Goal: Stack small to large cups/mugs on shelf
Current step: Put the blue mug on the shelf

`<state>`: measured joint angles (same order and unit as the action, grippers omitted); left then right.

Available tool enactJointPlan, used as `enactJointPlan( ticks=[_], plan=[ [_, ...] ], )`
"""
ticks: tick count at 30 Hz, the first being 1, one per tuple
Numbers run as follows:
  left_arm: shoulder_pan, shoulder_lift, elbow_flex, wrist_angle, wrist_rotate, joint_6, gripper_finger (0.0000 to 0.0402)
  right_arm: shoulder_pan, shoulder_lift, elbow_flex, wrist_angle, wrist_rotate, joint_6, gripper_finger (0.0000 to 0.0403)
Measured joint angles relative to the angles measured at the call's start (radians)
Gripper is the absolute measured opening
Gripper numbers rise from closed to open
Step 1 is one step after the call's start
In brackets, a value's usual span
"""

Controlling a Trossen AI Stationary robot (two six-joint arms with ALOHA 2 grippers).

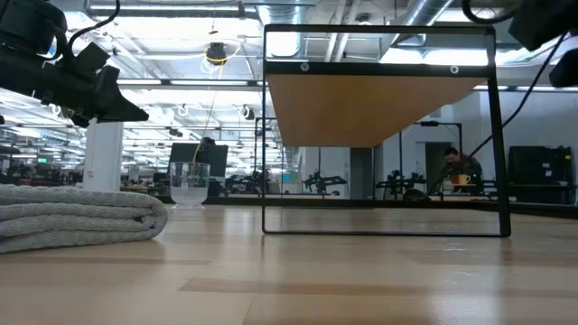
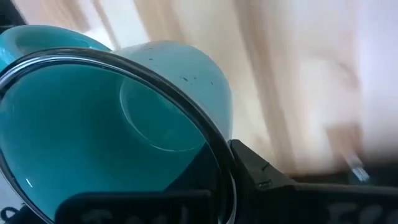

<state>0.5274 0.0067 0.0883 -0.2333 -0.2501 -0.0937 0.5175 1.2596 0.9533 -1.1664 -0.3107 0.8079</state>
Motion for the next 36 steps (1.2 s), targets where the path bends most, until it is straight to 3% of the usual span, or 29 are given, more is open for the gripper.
enactJointPlan(
  ticks=[7, 13, 20, 29, 36],
  plan=[
    [0.0, 0.0, 0.0, 0.0, 0.0, -0.023, 0.0, -0.067, -0.075, 0.122, -0.252, -0.003, 0.006, 0.0032],
    [0.0, 0.0, 0.0, 0.0, 0.0, -0.024, 0.0, -0.152, -0.113, 0.227, -0.334, 0.006, 0.003, 0.0032],
    [0.0, 0.0, 0.0, 0.0, 0.0, -0.024, 0.0, -0.317, -0.114, 0.332, -0.399, 0.147, -0.008, 0.0032],
    [0.0, 0.0, 0.0, 0.0, 0.0, -0.027, 0.0, -0.579, -0.051, 0.511, -0.402, 0.244, -0.221, 0.0032],
    [0.0, 0.013, 0.0, 0.0, 0.002, -0.027, 0.0, -0.782, 0.086, 0.715, -0.411, 0.271, -0.419, 0.0032]
  ],
)
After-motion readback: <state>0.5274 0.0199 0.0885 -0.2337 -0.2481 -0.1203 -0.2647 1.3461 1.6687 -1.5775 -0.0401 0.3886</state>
